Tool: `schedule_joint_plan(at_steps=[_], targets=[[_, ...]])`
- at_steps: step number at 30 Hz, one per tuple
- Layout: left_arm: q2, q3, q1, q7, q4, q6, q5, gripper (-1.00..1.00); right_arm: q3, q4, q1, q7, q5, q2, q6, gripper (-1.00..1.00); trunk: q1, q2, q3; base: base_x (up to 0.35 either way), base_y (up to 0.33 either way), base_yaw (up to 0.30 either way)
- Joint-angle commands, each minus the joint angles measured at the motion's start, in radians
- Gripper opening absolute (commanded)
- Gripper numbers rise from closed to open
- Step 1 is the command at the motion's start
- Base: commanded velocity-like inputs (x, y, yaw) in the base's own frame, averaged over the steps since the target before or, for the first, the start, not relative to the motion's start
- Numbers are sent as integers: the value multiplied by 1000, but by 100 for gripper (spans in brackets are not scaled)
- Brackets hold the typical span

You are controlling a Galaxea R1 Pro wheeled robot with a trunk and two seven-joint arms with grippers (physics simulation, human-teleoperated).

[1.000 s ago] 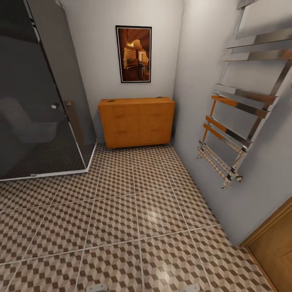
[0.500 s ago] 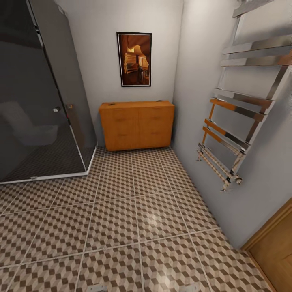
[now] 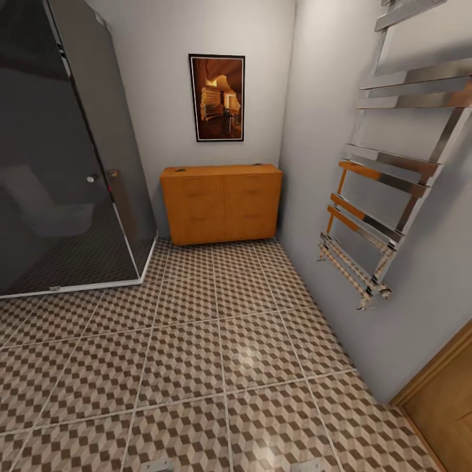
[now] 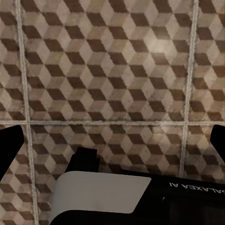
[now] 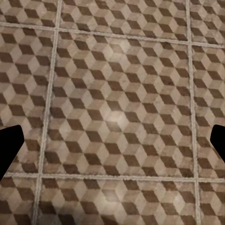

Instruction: Take the four mousetraps from the cabinet in the bathroom and place them on the bathroom floor. Make sure all four end up on the same floor surface, and ensure that at least two of them are either under or directly next to the same bathroom sink.

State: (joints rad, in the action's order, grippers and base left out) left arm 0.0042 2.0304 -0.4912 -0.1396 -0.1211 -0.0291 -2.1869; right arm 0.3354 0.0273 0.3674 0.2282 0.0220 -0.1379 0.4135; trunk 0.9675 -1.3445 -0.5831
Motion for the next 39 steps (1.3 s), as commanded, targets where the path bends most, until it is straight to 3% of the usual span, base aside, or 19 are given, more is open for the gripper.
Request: schedule_joint_plan(at_steps=[1, 13, 39], targets=[[0, 8, -1, -6, -3, -3, -7, 100, 8, -1, 1, 6, 3, 0, 1, 100, 0, -1, -1, 0, 0, 0], [1, 8, -1, -3, -2, -2, -7, 100, 8, -1, -1, 6, -2, -4, 7, 100, 0, -1, -1, 17, 0, 0], [0, 8, -1, -3, -2, -2, -7, 100, 9, -1, -4, 5, -4, -5, 7, 100, 0, -1, -1, 318, 0, 0]])
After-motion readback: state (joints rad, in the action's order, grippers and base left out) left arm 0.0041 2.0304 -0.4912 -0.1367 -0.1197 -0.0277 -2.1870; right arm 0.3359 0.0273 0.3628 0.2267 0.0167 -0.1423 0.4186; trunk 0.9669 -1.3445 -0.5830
